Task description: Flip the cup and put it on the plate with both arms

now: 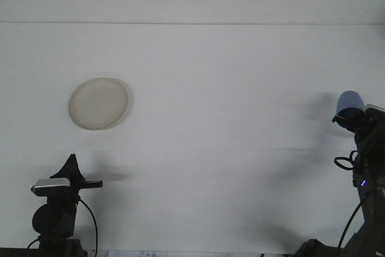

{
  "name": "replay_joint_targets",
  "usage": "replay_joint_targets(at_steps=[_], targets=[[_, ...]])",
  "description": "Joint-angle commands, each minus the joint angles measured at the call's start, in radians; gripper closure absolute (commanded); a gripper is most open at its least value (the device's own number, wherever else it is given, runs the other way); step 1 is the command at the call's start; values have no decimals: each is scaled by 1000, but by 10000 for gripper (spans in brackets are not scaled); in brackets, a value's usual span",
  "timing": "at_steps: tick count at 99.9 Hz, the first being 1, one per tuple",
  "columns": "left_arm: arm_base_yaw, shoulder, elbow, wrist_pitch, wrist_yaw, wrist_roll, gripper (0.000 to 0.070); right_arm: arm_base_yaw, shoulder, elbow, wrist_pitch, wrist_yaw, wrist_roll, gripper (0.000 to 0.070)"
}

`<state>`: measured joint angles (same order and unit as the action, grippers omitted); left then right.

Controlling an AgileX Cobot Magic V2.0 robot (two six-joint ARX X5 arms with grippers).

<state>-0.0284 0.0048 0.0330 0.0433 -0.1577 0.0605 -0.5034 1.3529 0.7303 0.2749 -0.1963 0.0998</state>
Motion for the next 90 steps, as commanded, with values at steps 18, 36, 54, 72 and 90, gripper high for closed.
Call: replay_joint_targets(at_steps=[18, 36, 54, 72, 90], targets=[[2, -2, -19, 10, -2, -9, 686, 268, -294, 100, -514, -19, 84, 700], [2, -2, -19, 10, -2, -9, 686, 567, -307, 280, -870, -13, 76, 700], [2, -2, -19, 10, -2, -9, 686, 822, -161, 496, -1153, -10, 45, 700], [2, -2, -19, 10, -2, -9, 686, 1025, 14, 623, -1352, 1, 9, 700], [2, -2, -19, 10, -2, -9, 686, 1183, 148, 646, -1397, 40, 1, 700]])
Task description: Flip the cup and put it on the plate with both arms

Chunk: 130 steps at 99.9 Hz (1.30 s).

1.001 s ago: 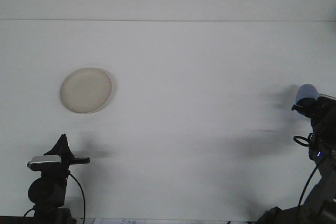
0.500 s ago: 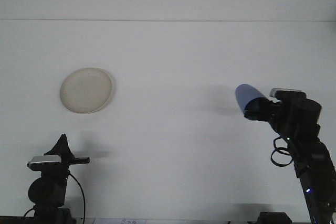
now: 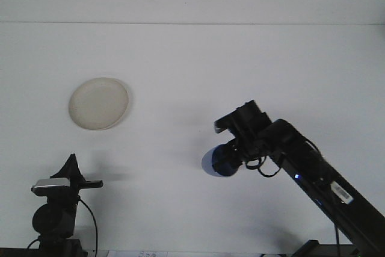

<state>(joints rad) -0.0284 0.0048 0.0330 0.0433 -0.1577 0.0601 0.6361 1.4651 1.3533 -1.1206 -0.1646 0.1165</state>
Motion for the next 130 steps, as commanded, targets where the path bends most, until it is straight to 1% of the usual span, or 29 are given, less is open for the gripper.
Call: replay_joint_targets(at_steps=[1, 15, 31, 67, 70, 73, 76, 85, 87, 90, 103, 121, 125, 130], targets=[[2, -2, -19, 10, -2, -9, 686, 50, 42, 23, -2, 10, -16, 700], [2, -2, -19, 10, -2, -9, 686, 126, 113, 23, -4, 15, -18, 700], [2, -2, -19, 10, -2, -9, 686, 169, 163, 23, -9, 16, -19, 700], [2, -2, -19, 10, -2, -9, 686, 180, 233, 23, -43, 38, -36, 693], [2, -2, -19, 10, -2, -9, 686, 180, 239, 23, -47, 36, -36, 675], [2, -2, -19, 10, -2, -9, 686, 180, 241, 23, -51, 35, -36, 629], [2, -2, -19, 10, -2, -8, 687, 180, 245, 23, -52, 36, -35, 556], [2, -2, -19, 10, -2, -9, 686, 182, 245, 23, -48, 34, -35, 292], [2, -2, -19, 10, -2, -9, 686, 183, 245, 24, -48, 34, -35, 250], [2, -2, -19, 10, -2, -9, 686, 183, 245, 26, -49, 34, -36, 217], [2, -2, -19, 10, -2, -9, 686, 179, 234, 63, -73, 35, -48, 213], [2, -2, -19, 10, -2, -9, 686, 174, 159, 128, -55, 40, -60, 214], [2, -2, -19, 10, -2, -9, 686, 174, 135, 144, -61, 45, -61, 214], [2, -2, -19, 10, -2, -9, 686, 174, 97, 159, -63, 71, -63, 214]])
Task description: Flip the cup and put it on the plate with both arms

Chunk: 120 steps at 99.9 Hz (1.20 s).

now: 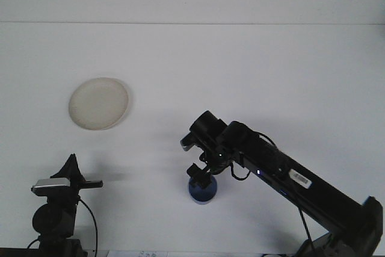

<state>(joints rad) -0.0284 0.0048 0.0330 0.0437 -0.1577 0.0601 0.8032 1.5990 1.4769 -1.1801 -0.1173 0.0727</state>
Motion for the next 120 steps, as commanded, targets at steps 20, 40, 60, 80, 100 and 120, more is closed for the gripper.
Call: replay_joint_targets(at_steps=[20, 40, 60, 80, 100, 120], targets=[[2, -2, -19, 10, -2, -9, 687, 11, -284, 36, 76, 218, -14, 214], [2, -2, -19, 10, -2, -8, 686, 37, -616, -121, 254, 345, 21, 215], [2, -2, -19, 10, -2, -9, 686, 64, -981, -473, 502, 429, 53, 215], [2, -2, -19, 10, -2, -18, 686, 63, -1249, -688, 573, 433, 69, 216], [2, -2, -19, 9, -2, -258, 686, 63, -1394, -763, 563, 458, 55, 217], [2, -2, -9, 10, -1, -409, 689, 63, -1420, -772, 541, 462, 54, 217]])
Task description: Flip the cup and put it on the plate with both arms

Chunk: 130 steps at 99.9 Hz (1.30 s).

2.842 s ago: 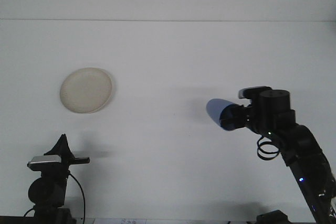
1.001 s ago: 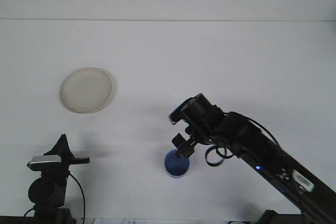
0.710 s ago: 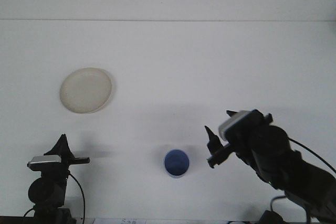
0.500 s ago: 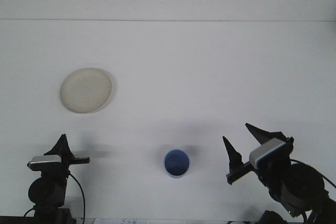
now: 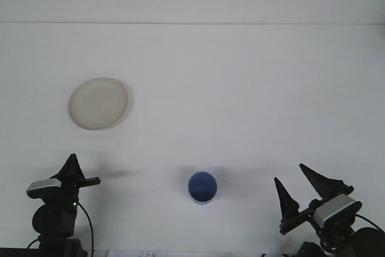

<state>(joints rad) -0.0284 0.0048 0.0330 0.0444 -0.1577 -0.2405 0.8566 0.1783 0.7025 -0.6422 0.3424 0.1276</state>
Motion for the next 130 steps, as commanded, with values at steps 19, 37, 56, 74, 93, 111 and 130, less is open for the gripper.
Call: replay_joint_targets(at_steps=[19, 37, 56, 74, 93, 111, 130], targets=[[2, 48, 157, -11, 82, -165, 688, 10, 1, 2, 2, 2, 0, 217], [2, 266, 473, -179, 122, -76, 677, 10, 1, 2, 3, 2, 0, 217], [-3, 546, 789, -390, 269, 40, 65, 10, 1, 2, 3, 2, 0, 217], [-64, 760, 986, -518, 512, 95, 80, 10, 1, 2, 2, 2, -2, 218], [-254, 954, 1109, -621, 616, 98, 81, 10, 1, 2, -13, 3, -6, 218], [-496, 1137, 1175, -701, 613, 129, 81, 10, 1, 2, -17, 2, -20, 218], [-690, 1316, 1221, -751, 514, 143, 80, 10, 1, 2, -17, 2, -20, 218]])
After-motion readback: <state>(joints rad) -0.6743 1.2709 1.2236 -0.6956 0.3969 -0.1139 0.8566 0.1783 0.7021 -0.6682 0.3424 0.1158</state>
